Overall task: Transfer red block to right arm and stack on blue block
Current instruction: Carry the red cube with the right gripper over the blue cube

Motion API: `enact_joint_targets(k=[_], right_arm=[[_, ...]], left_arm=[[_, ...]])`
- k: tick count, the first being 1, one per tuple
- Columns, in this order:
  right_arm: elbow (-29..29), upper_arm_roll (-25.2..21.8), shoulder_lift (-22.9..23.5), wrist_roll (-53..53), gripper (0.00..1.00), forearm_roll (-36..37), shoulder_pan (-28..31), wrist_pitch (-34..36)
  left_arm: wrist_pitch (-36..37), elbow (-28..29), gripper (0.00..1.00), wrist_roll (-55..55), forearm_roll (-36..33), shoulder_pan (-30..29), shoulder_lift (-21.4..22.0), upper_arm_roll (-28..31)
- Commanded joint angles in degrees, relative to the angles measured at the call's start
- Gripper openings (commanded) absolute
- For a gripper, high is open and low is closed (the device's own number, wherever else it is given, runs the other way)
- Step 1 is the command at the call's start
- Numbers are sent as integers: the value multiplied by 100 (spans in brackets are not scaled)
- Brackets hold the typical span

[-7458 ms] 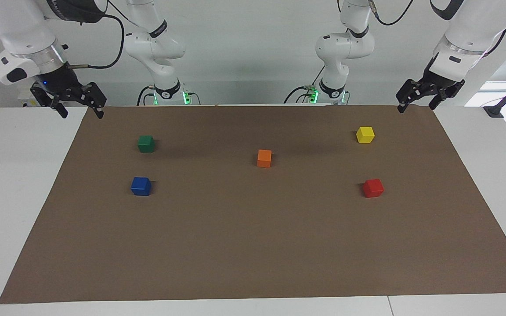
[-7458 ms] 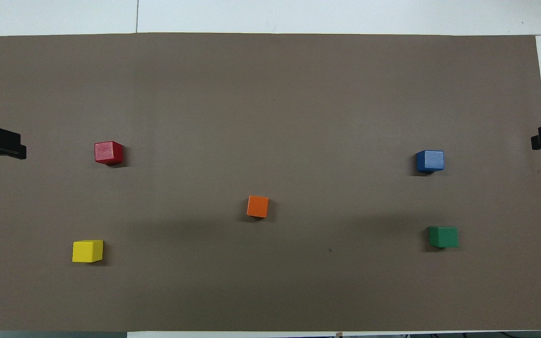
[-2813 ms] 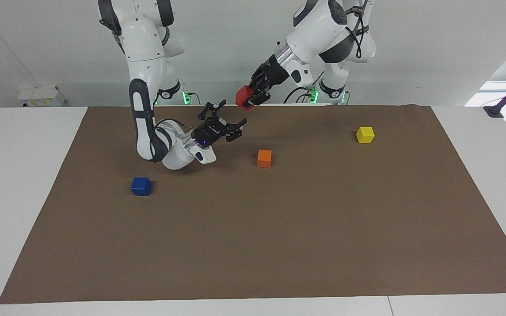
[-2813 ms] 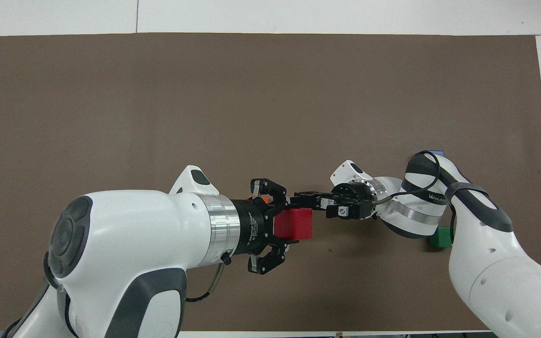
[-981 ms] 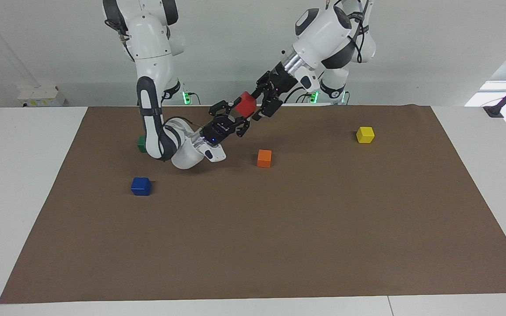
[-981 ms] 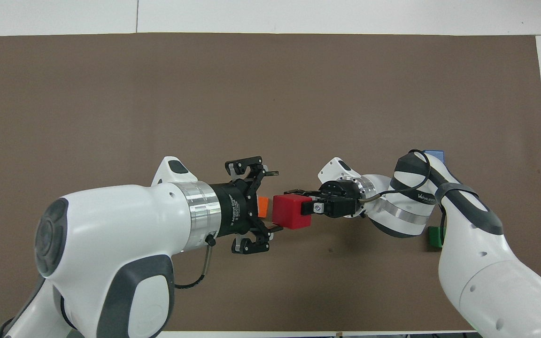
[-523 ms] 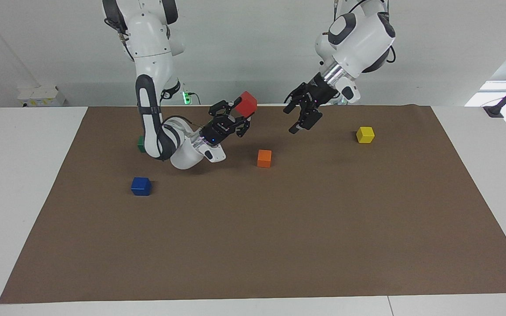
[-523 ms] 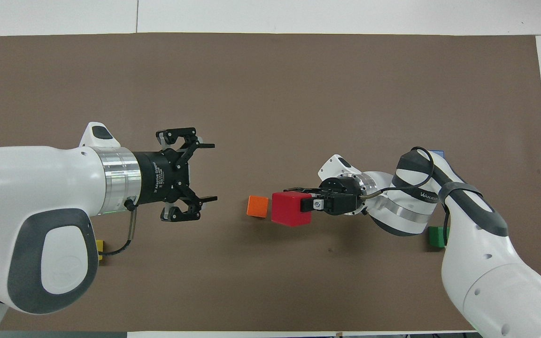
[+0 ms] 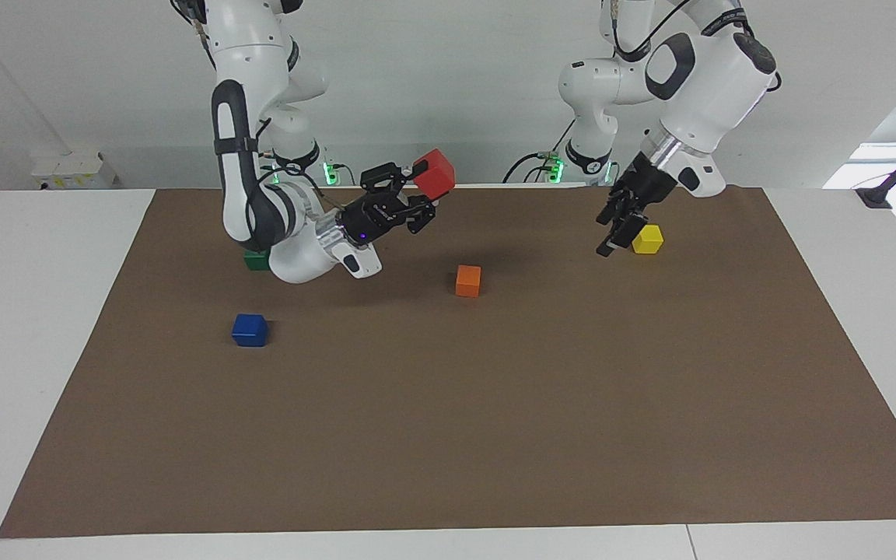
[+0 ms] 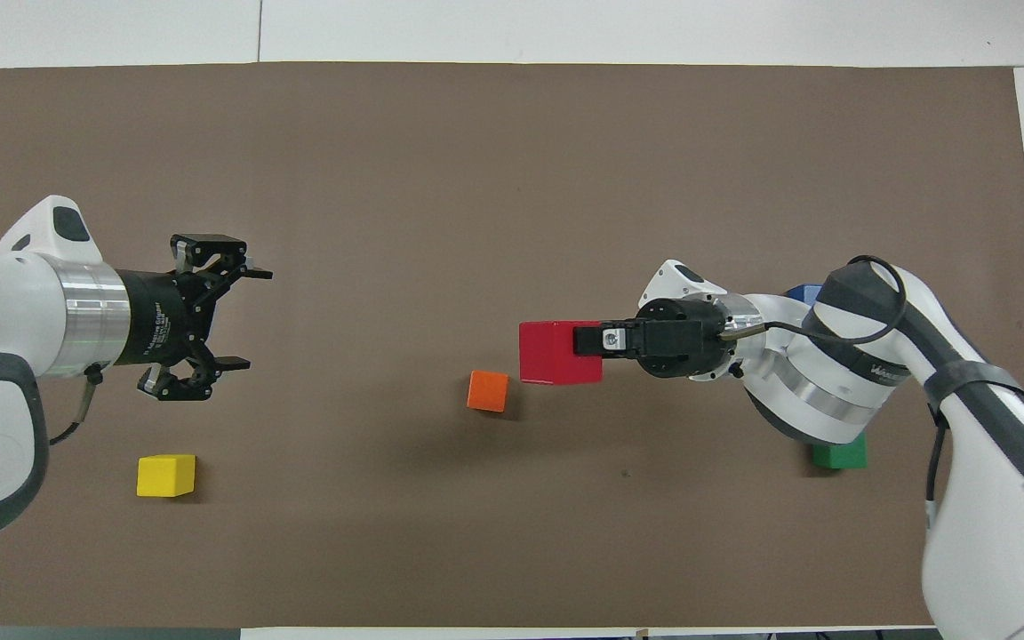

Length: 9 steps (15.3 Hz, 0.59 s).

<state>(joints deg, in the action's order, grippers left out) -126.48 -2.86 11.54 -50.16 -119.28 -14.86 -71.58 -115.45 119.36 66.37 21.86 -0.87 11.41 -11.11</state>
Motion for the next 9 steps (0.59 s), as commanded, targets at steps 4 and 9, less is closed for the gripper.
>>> enact_joint_targets(k=[4,9], right_arm=[[403,5,-1460,2358,0,2105,650,-1489],[1650,-4,-2024,4486,0,5460,923,-1859]], left_arm=[[241,-1,100,-1301,-1376,-194,124,-58],[128,-9,100,-1354,-1377,-264,116,-49]])
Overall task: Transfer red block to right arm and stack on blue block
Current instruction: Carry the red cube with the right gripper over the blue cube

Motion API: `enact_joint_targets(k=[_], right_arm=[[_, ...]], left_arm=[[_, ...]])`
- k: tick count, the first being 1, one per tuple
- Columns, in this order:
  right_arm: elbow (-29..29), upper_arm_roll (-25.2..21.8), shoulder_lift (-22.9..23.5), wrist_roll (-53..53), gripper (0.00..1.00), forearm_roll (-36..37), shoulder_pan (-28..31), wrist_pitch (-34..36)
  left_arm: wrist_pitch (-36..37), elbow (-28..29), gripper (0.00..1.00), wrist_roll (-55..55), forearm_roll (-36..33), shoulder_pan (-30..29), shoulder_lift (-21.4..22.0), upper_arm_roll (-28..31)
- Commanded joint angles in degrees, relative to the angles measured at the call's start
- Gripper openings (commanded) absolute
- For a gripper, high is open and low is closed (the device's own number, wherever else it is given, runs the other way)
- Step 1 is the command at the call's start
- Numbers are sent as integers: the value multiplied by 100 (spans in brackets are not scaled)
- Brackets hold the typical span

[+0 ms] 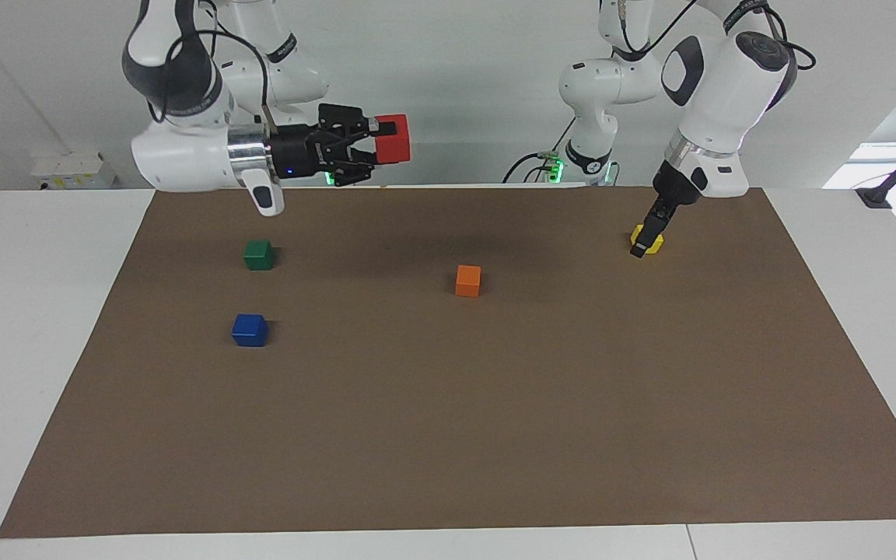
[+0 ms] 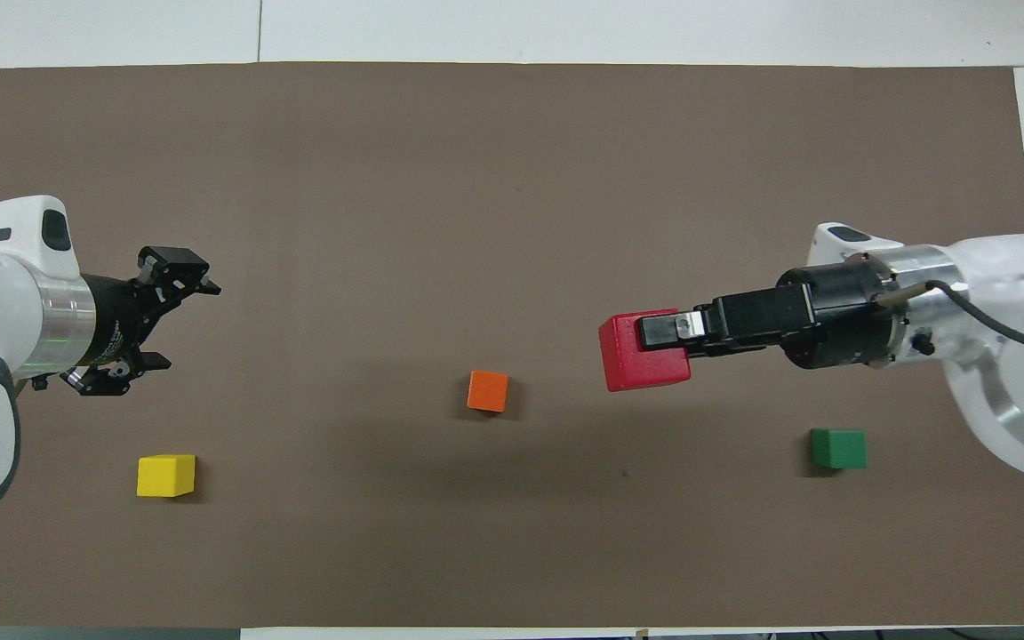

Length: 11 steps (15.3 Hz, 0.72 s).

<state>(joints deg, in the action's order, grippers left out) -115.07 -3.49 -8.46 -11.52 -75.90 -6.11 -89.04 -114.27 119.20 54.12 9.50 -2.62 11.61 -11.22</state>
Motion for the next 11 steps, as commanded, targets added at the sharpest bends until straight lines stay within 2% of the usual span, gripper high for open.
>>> enact_joint_targets(k=[1,4,6,7,9,11], right_arm=[[738,59,-16,746,0,1809,49,-114],[1090,94,81,1072,0,3682,-21,-262],[1109,155,107,1335,0,5095,-152,-683],[1040,147,133,1519,0,5860,-406,-911],[846,147,107,1846,0,6603,-505,-1089],[741,147,195,1837,0,7016,-461,-1142]], left_arm=[[-85,-10,100,-234,-151,-98,70,-30],[149,-54,100,-2055,-159,-580,61,102],[326,-116,100,-3043,-177,-853,52,119],[431,-212,100,-3361,-386,-924,26,120],[633,-449,100,-3985,-878,-916,-79,102],[1141,-1088,100,-4347,-968,-889,-351,102]])
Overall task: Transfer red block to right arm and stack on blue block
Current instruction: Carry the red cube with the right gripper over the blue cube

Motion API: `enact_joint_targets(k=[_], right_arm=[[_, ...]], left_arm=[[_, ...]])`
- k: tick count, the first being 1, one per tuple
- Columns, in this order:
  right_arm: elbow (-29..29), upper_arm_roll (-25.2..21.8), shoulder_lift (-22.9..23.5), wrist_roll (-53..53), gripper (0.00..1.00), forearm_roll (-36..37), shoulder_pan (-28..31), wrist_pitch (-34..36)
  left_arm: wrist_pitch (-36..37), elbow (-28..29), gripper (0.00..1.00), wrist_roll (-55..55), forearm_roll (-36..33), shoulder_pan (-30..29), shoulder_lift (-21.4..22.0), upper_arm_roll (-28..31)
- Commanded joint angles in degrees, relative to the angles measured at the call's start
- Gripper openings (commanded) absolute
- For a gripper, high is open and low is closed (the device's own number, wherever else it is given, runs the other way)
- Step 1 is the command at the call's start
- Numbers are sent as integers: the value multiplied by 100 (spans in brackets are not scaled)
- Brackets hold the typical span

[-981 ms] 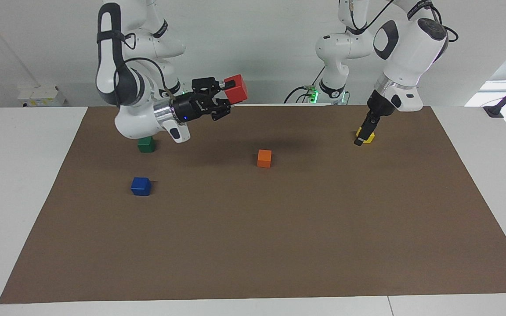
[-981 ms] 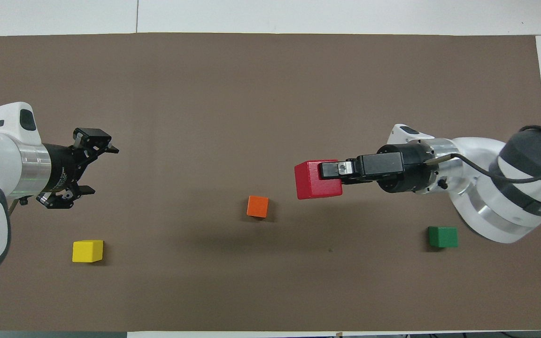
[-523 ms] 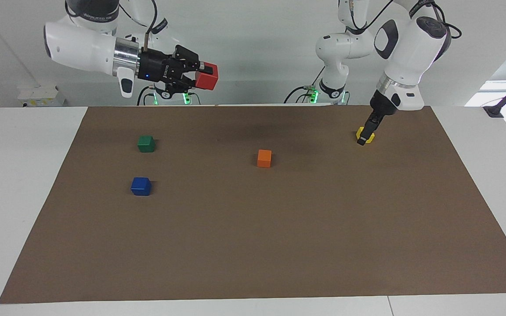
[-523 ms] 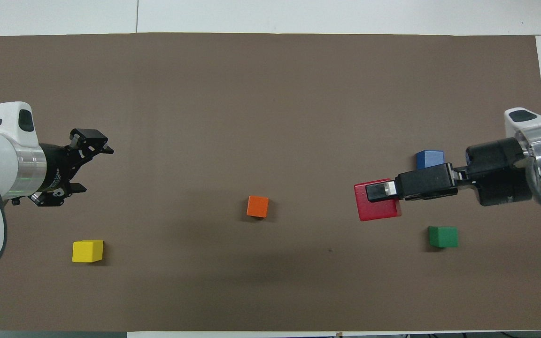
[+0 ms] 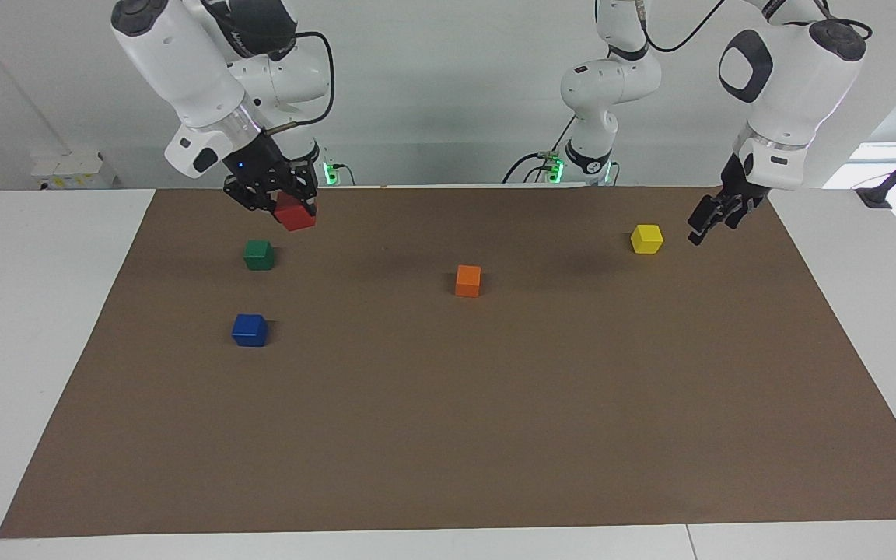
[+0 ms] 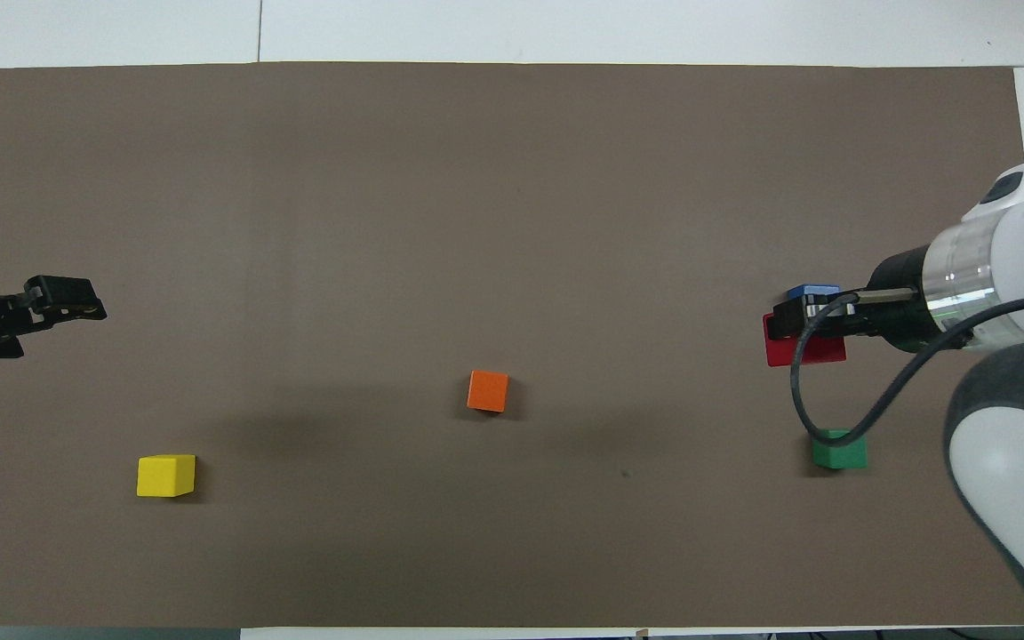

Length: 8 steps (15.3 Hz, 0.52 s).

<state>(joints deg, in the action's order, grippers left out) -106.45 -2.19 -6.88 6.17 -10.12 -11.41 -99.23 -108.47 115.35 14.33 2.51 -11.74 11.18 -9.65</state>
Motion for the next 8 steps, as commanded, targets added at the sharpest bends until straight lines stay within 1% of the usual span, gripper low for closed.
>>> enact_joint_targets(k=[1,3,4,6,8], right_arm=[[-200,17,142,78,0,823,77,-323],[-393,8,371,78,0,1029,243,-789],[-411,8,555,95,0,1047,305,-965],[-437,8,845,148,0,1108,402,-1203],[-700,8,995,157,0,1353,604,-1816]], left_arm=[[859,-1160,100,-561,-408,57,-614,-54],[1475,-2214,100,-834,-690,127,-1273,-89],[1608,-2567,100,-957,-708,232,-1451,-37],[1775,-2938,100,-1046,-822,356,-1688,51],[1969,-3220,100,-1492,-1024,697,-1847,296]])
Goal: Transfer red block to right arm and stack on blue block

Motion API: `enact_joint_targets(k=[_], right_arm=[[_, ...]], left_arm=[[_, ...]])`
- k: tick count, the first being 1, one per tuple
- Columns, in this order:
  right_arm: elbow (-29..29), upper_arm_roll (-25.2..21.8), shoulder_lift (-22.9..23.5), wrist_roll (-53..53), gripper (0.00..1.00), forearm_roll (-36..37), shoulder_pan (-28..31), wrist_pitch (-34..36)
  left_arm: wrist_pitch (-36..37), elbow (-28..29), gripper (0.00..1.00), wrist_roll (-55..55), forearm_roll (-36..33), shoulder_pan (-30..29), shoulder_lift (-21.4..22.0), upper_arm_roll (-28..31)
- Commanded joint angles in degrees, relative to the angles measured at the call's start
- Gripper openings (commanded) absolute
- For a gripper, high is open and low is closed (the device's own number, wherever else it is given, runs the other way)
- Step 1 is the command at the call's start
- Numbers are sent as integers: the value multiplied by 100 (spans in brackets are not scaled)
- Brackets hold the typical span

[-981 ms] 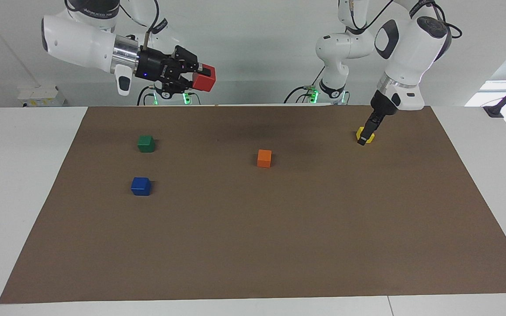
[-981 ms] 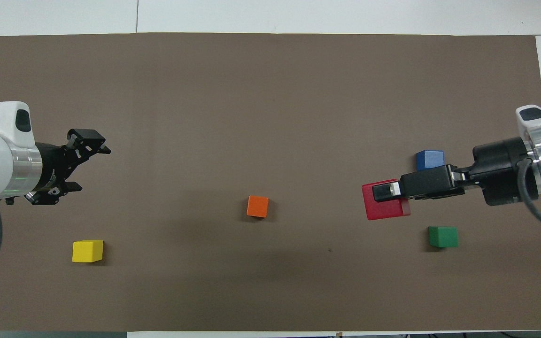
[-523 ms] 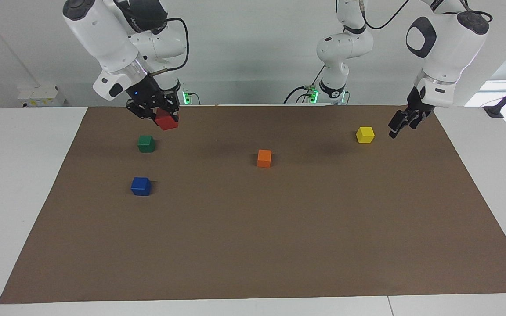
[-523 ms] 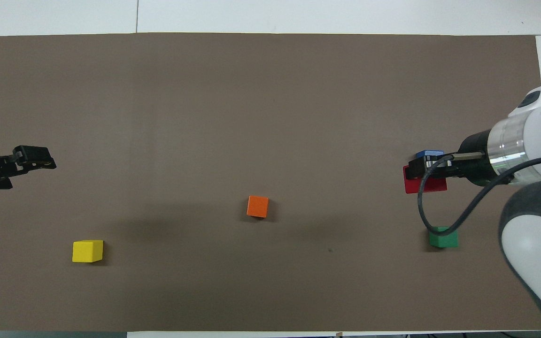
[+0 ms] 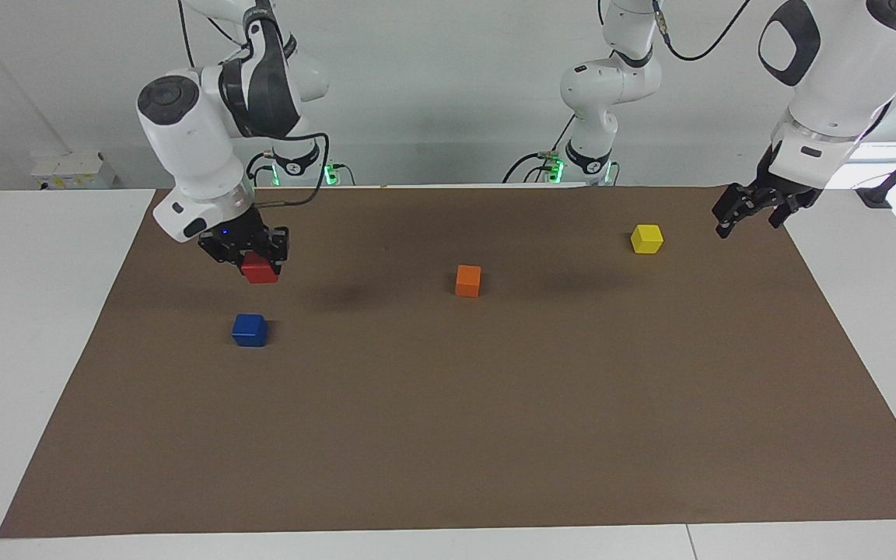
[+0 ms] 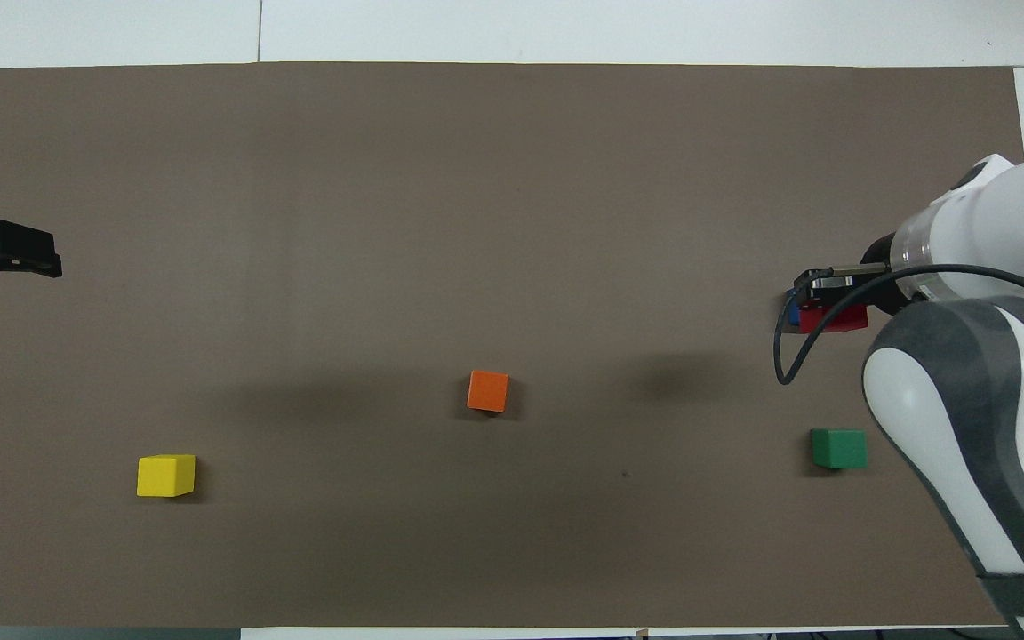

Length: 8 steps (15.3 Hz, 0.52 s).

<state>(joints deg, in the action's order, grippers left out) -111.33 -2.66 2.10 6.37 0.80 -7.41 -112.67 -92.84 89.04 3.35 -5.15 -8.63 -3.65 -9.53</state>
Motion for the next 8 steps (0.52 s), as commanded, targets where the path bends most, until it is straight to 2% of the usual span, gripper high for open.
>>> enact_joint_targets(k=[1,5,8], right_arm=[[-345,55,150,172,0,289,231,-684],[-530,55,422,435,0,298,371,-1194],[-942,46,458,462,0,298,389,-1826]], left_arm=[[451,-668,100,-510,-207,502,-382,494],[618,-564,100,-616,-154,1073,-207,925],[601,200,100,-608,-66,1259,320,1085]])
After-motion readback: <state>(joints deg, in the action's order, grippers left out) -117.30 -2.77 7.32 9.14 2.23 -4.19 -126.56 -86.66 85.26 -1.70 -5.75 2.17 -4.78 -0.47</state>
